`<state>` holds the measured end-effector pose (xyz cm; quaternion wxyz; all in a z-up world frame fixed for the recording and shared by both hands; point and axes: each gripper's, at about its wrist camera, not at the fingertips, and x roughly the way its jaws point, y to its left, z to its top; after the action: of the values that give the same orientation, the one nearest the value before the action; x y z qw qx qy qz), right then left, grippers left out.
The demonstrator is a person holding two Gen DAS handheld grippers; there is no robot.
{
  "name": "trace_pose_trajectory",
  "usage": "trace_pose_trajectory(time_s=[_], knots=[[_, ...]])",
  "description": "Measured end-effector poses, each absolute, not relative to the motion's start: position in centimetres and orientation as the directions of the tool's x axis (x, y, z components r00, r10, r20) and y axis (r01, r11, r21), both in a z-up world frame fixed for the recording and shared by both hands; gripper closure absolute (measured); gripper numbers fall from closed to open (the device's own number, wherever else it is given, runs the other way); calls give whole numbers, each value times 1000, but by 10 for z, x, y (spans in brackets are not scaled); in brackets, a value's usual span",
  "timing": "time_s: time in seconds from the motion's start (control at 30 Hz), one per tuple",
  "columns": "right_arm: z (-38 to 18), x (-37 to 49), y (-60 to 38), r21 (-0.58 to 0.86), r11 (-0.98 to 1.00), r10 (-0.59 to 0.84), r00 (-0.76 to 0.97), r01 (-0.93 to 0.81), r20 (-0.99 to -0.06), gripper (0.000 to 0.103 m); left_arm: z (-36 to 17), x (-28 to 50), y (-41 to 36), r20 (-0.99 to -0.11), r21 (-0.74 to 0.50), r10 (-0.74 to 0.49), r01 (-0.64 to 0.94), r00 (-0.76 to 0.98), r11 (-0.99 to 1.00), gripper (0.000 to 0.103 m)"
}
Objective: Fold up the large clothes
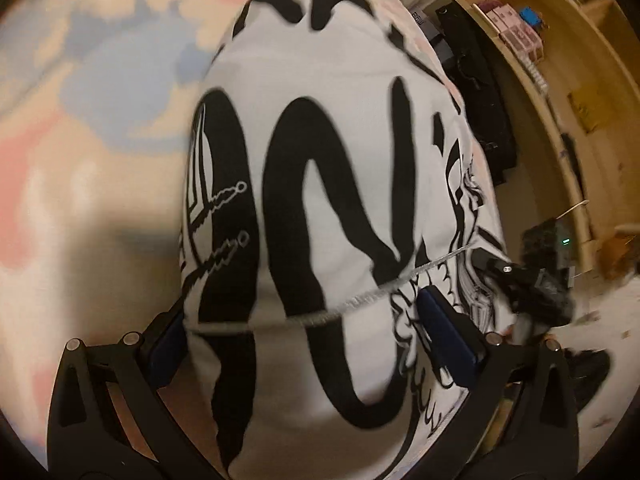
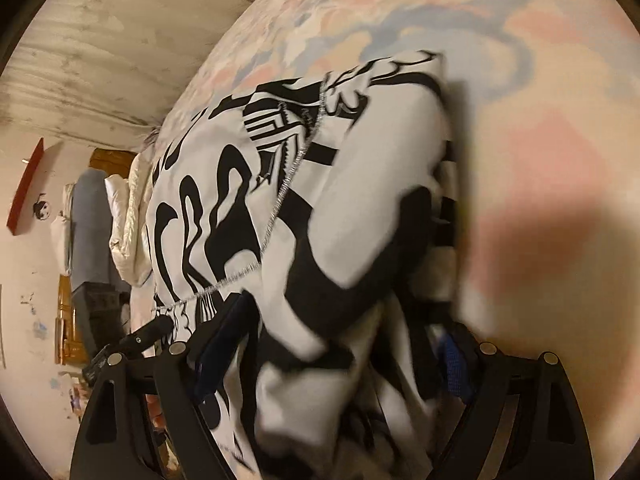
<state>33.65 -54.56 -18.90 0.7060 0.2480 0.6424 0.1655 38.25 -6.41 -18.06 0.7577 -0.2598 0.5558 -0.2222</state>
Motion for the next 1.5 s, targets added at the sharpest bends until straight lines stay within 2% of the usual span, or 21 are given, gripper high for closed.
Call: trace_pose_trajectory(time_s=[0.17, 0.27, 0.33, 0.43, 0.5, 0.57, 0.63, 0.87, 1.17, 1.3, 1.5], knots=[[-201, 348, -546, 582, 808, 566, 157, 91, -809, 18, -186, 396, -71, -724, -642, -636, 75, 269, 763, 0], [-199, 348, -539, 567, 820, 549, 179, 69, -816, 28, -182, 398, -73, -727, -641, -638, 81, 255, 763, 1], [-193, 347, -531, 540, 841, 525, 194, 31, -829, 42, -178, 398, -75, -731, -630, -627, 86, 269, 772, 4], [-176, 343, -519, 502, 864, 494, 224, -24, -840, 58, -163, 396, -77, -741, -590, -590, 107, 320, 800, 17], [-160, 340, -508, 487, 871, 485, 251, -55, -838, 64, -151, 388, -76, -739, -568, -575, 134, 352, 812, 31], [-141, 336, -492, 467, 880, 470, 278, -82, -838, 68, -137, 381, -76, -734, -542, -561, 167, 382, 823, 40], [-125, 332, -476, 447, 888, 457, 291, -103, -841, 72, -120, 372, -74, -741, -496, -531, 197, 411, 846, 44], [-83, 319, -399, 412, 896, 443, 278, -165, -852, 72, -67, 331, -23, -735, -440, -492, 224, 466, 870, 49], [-19, 339, -200, 465, 824, 554, 289, -323, -781, 73, 42, 316, 144, -714, -373, -379, 138, 588, 918, 49], [-1, 381, -108, 510, 777, 619, 298, -370, -727, 73, 96, 345, 232, -707, -300, -288, 95, 646, 949, 49], [-5, 477, 24, 563, 724, 684, 308, -398, -661, 72, 139, 428, 349, -707, -237, -207, 50, 676, 970, 49]])
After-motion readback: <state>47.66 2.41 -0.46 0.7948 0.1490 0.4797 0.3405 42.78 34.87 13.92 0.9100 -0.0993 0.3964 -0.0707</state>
